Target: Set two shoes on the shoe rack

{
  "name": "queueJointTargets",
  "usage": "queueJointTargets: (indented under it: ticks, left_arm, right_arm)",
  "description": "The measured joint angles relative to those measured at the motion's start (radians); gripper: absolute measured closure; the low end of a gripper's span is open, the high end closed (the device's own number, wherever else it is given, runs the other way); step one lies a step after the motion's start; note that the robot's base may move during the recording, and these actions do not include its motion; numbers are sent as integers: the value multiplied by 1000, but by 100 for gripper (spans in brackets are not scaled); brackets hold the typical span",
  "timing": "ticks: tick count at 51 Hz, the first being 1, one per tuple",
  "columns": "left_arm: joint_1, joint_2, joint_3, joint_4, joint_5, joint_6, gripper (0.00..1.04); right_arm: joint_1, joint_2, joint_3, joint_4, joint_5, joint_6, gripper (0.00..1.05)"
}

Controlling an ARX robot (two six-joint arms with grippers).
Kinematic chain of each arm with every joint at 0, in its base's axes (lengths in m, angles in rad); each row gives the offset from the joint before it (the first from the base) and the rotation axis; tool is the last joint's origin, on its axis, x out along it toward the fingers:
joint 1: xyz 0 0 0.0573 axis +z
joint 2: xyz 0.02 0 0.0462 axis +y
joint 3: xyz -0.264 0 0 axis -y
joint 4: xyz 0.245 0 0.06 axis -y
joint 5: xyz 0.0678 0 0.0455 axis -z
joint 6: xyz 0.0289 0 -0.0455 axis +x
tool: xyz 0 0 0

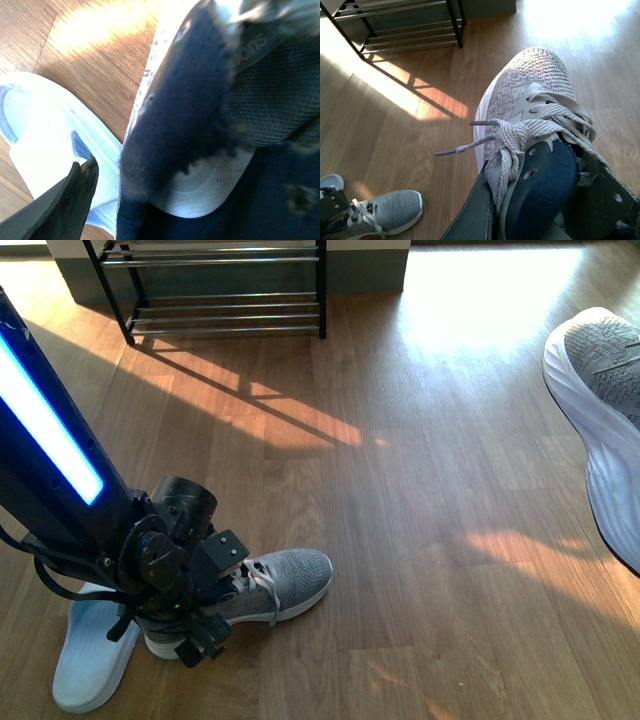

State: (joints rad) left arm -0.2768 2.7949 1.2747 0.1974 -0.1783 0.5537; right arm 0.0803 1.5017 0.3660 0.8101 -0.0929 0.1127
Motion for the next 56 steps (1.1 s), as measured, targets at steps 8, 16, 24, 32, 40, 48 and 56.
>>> queueJointTargets:
  ticks: [8,16,24,32,40,48,56]
  left_arm:
    - [-3,5,0,0,9,0,38]
    - [-3,6,0,-1,22,-2,55]
    - [-4,6,-11,35,23,-43,78]
    - [53,-105,-132,241,-9,-262,103]
    - [76,-270,-247,349,-42,-311,103]
    - [98,-562,-422,420,-77,-330,103]
    - [105,-893,-610,369,-87,-301,103]
  right_arm:
    - [0,0,0,0,0,0,103]
    - [0,0,0,0,0,0,103]
    - [0,0,0,0,0,0,103]
    - [0,0,0,0,0,0,103]
    - [0,0,0,0,0,0,103]
    - [0,0,0,0,0,0,103]
    - [0,0,0,0,0,0,103]
